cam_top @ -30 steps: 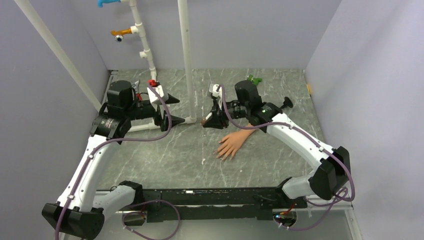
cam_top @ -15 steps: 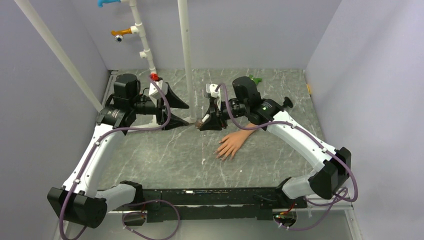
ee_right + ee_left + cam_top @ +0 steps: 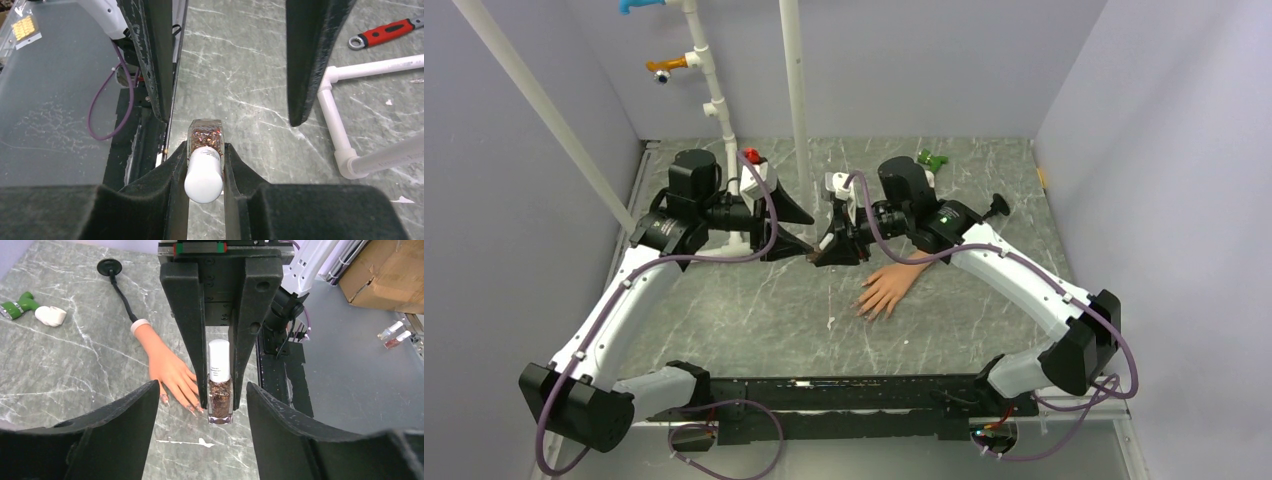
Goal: Paint the nails
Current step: Pick up the nail polish bottle from the center of the board.
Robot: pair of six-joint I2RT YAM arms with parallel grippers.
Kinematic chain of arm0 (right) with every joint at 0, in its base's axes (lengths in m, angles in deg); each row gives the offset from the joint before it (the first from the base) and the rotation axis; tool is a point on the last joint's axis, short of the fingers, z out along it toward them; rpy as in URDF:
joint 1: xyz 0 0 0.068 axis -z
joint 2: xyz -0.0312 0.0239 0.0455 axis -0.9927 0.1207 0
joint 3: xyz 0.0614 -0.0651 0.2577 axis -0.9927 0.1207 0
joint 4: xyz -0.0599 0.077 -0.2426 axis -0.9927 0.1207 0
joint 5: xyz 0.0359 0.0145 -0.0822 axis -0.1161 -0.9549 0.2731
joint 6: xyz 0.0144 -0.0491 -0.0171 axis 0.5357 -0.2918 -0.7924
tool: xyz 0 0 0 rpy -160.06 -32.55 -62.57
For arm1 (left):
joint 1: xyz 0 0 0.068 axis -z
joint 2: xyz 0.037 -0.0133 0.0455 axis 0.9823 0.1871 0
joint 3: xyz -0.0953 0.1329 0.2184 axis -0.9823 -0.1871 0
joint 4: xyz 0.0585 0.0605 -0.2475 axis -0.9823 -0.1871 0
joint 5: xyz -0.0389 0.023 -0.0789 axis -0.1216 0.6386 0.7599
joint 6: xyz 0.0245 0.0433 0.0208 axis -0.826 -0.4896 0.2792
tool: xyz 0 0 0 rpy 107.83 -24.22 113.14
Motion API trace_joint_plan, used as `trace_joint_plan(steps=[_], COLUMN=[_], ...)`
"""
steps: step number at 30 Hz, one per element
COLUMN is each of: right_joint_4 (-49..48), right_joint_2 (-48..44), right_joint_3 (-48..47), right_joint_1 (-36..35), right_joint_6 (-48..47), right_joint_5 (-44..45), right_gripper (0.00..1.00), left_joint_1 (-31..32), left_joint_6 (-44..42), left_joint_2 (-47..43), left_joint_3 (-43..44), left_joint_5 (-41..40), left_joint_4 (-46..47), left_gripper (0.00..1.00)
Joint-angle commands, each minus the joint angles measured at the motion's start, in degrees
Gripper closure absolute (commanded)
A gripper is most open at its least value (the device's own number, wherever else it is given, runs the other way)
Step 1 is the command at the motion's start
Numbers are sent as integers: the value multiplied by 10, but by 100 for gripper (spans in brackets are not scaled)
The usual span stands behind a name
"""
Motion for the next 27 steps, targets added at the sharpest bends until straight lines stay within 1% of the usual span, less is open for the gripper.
trace_joint_plan(steps=[1,3,6,9,11,14,20,22,25,27], right_joint_4=[-16,-12,-7,-7,-7,-8,-10,-13,-25,-31], right_joint_2=[2,2,0,1,4,8,11,10,7,7], right_joint_3=[-39,-42,-47,-48,-49,-51,-50,-49,-45,-43], right_joint_1=[-1,-1,-1,-1,-2,-2,-2,-2,-2,-2], right_joint_6=[-5,-6,-9,-9,-8,-7,-6,-6,-2,0], right_joint_5=[7,13,20,22,21,19,12,11,6,4], right_gripper=[100,100,100,100,100,100,100,100,100,100], left_joint_1=[4,4,5,8,12,15,22,25,29,30], left_joint_6=[-39,-48,-59,-60,-63,-60,-66,-71,-79,-82], left_joint_2=[4,8,15,20,21,21,21,21,18,14], left_joint_3=[16,21,27,29,30,25,25,26,27,26], left_joint_5=[6,5,-5,-3,-8,-14,-6,-7,-15,-15], left_joint_4=[-30,-47,-62,-64,-68,-62,-62,-68,-74,-74], left_gripper=[35,39,38,43,45,50,56,61,73,76])
